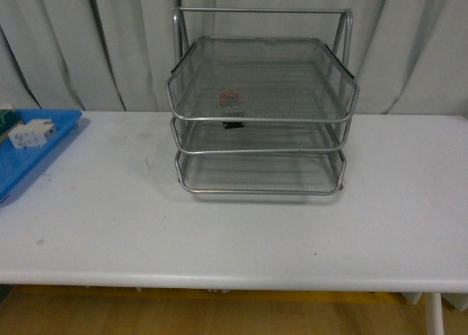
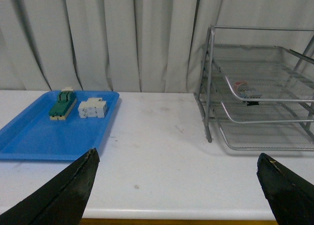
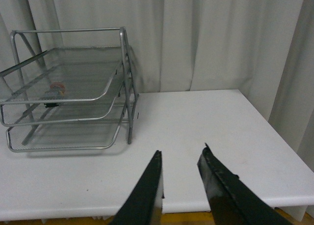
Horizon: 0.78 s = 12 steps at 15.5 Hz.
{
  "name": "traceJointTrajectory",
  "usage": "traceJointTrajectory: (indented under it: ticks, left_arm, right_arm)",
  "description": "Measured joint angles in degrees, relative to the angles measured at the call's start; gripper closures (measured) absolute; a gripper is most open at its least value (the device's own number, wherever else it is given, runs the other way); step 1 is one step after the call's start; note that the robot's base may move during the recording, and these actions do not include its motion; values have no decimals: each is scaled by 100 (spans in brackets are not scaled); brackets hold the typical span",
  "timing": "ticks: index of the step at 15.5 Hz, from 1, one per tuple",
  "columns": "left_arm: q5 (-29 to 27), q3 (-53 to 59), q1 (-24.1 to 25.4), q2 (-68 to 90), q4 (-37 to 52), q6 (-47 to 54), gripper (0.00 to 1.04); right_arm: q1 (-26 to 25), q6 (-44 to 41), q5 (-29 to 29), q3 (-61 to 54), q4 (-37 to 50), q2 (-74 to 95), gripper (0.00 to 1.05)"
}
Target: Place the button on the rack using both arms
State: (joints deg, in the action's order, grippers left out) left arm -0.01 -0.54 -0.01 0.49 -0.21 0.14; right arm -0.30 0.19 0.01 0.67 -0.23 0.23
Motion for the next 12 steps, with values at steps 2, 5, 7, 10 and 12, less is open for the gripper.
traceJointTrajectory:
  ticks: [2, 5, 7, 10, 12]
  left_arm:
    - [0, 0, 0, 0, 0, 2, 7]
    - [0, 0, 0, 0, 0, 2, 7]
    - [0, 0, 0, 0, 0, 2, 7]
    - [0, 0, 0, 0, 0, 2, 7]
    - [0, 0, 0, 0, 0, 2, 7]
  right_arm:
    - [0, 0, 0, 0, 0, 0, 59]
    - [0, 0, 0, 0, 0, 0, 22]
    - [0, 0, 0, 0, 0, 0, 5]
    - [0, -2, 0, 0, 0, 0, 6]
    - [0, -2, 0, 0, 0, 0, 6]
